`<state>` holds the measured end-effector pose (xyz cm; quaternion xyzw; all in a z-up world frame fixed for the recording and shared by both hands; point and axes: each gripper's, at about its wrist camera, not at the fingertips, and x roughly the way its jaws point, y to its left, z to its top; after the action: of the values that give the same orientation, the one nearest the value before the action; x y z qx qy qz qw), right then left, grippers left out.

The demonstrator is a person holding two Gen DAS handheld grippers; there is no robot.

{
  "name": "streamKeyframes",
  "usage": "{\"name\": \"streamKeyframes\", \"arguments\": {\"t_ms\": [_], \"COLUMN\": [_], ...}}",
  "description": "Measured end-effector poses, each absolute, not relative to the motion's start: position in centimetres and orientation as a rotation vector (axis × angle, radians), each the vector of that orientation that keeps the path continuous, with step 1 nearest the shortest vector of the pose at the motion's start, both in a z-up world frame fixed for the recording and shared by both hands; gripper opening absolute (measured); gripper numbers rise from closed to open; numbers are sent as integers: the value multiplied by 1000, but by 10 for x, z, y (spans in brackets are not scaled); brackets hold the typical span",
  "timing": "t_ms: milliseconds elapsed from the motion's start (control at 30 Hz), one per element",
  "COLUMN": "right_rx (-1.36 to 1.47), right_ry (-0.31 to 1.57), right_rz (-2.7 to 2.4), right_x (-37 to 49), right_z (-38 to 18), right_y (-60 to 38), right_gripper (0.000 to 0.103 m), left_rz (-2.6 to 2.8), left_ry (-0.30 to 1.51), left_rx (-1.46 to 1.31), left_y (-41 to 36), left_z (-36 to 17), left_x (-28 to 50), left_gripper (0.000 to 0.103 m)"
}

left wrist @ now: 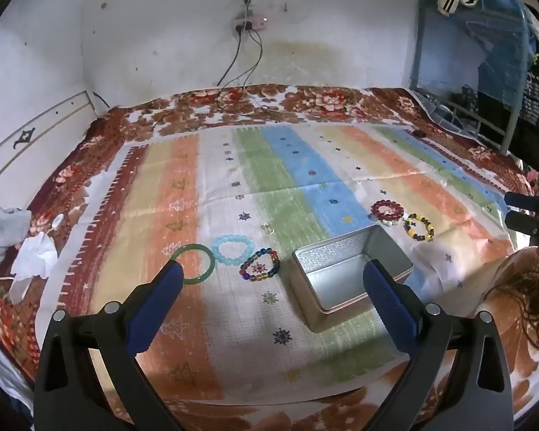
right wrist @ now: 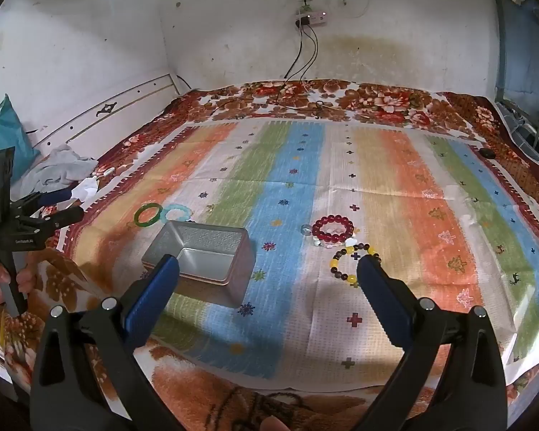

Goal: Organize jewelry
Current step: 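Move both tools toward the bracelets on the bedspread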

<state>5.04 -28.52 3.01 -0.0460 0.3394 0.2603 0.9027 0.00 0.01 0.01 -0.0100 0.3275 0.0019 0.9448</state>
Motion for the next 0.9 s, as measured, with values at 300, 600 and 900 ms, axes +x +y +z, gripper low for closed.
{"name": "streamKeyframes", "arguments": {"t_ms": [300,600,900], "right_rx": [-93,-93,-89], "right_ry": [705,706,712], "right_rz": [541,542,543], "right_x": [50,50,53], "right_z": [30,30,29], "right_y": [-285,-285,-284], "right_gripper": [98,98,98], "left_rz": [11,4,5], "left_ry": [663,673,676], "left_rx": [-31,-25,-23], "left_y": [1,0,0], "left_z": [1,0,0], "left_x": [-3,0,0], "left_gripper": [98,98,98]}}
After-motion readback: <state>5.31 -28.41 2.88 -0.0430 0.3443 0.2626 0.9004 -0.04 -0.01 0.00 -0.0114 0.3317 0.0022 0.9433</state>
